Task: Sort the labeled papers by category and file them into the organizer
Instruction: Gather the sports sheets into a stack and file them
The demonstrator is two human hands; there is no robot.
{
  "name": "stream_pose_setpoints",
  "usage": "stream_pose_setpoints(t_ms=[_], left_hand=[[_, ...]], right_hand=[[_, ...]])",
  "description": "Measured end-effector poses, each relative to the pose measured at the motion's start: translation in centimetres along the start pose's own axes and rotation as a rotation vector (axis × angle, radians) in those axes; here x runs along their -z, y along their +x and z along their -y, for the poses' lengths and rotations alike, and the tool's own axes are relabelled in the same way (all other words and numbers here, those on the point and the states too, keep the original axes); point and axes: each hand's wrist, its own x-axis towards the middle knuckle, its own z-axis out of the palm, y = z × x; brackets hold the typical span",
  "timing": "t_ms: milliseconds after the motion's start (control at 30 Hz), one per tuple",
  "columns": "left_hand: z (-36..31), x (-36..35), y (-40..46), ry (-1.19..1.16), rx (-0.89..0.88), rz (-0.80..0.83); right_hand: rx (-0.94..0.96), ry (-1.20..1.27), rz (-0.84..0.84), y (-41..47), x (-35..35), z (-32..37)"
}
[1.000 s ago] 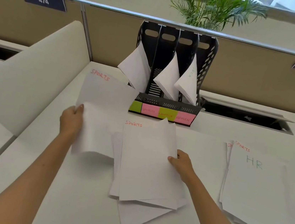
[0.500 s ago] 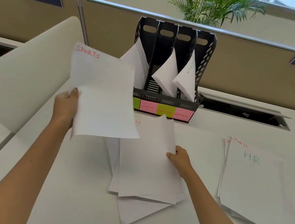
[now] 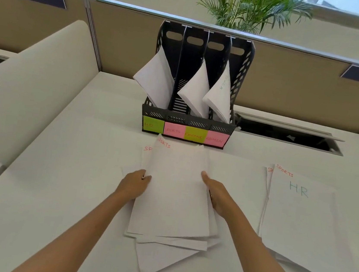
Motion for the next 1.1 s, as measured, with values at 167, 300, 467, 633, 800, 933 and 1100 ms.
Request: stream_pose_setpoints(t_ms=[167,300,467,633,800,933,1100], left_hand=[[-0.6,-0.4,0.5,0.088,-0.002,-0.035],[-1.4,0.2,0.6,-0.089,0.005,-0.203],[-4.4,3.1,-0.3,-0.743,-0.038,0.196],[-8.5,3.5,-1.1,-0.745,-0.274,0.319],[-12.0,3.6,-1.5,-0.920,-0.501,0.072],[-13.0,2.7,-0.9,-0.929,-0.537,0.044],[-11.4,0.4,0.5,-0.790,-0.448,0.155]], right_hand=[[0.168,-0.072,0.013,-0.2,0.1,-1.7],[0.271,-0.023,-0.013,-1.1,1.2,-0.6],[0.317,0.158,0.053,-3.1,3.4,3.0],[0.454,0.132,0.068,-5.8,3.6,6.2],[0.689,0.092,-0.250,-7.5,3.5,8.4],[0.728,0.043,-0.344,-7.2,3.8,7.7],[0.636,0.133,-0.334,-6.1,5.0,4.8]])
